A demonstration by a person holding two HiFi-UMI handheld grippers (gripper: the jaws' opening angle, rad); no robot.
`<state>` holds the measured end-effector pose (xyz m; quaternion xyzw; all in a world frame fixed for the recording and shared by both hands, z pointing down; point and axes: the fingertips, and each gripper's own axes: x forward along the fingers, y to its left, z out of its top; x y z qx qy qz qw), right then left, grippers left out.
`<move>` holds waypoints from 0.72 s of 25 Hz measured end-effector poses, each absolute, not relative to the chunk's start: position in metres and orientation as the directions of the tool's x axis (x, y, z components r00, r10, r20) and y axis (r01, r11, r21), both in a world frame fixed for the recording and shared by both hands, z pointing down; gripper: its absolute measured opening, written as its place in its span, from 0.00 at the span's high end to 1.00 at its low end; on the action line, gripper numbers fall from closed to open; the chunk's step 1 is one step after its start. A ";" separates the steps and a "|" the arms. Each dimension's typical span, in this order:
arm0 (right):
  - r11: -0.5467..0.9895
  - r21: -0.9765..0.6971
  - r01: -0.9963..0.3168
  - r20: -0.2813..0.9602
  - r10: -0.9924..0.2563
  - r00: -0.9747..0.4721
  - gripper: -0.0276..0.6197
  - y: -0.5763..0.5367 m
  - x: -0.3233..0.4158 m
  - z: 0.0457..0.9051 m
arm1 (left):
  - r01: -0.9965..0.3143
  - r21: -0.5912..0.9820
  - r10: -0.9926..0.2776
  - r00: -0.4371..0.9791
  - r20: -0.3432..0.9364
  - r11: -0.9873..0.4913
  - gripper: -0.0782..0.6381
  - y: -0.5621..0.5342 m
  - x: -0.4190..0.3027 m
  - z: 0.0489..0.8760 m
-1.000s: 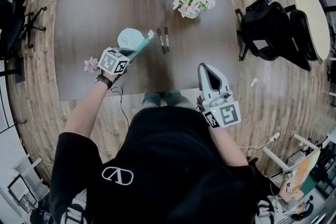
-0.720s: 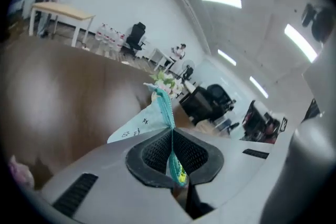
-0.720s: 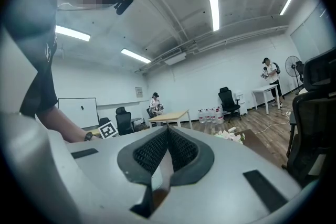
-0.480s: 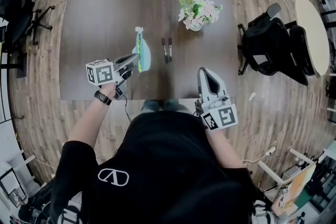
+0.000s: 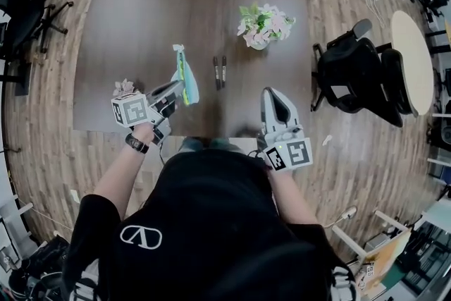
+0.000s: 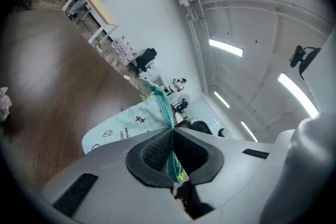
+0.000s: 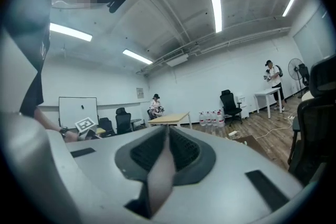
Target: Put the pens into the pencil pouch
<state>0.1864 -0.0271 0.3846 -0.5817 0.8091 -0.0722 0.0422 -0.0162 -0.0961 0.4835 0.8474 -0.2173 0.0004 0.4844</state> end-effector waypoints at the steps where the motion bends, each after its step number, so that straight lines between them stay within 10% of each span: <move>1: 0.309 -0.157 -0.938 0.008 -0.950 -0.314 0.78 -0.032 0.187 0.380 | -0.365 0.825 -0.377 0.904 0.203 -0.431 0.88 -0.095 -0.017 0.483; 2: 0.305 -0.152 -0.940 -0.001 -0.951 -0.308 0.43 -0.037 0.187 0.376 | -0.361 0.829 -0.385 0.902 0.195 -0.426 0.88 -0.094 -0.018 0.482; 3: 0.303 -0.150 -0.941 -0.009 -0.952 -0.305 0.36 -0.042 0.187 0.372 | -0.359 0.832 -0.393 0.900 0.188 -0.422 0.87 -0.092 -0.019 0.482; 11: 0.315 -0.109 -0.943 0.083 -0.942 -0.325 0.37 -0.081 0.178 0.373 | -0.345 0.857 -0.425 0.889 0.168 -0.383 0.88 -0.085 -0.029 0.488; 18: 0.387 -0.162 -0.908 0.464 -0.782 -0.416 0.37 -0.146 0.149 0.464 | -0.355 0.867 -0.462 0.870 0.169 -0.350 0.88 -0.071 -0.048 0.496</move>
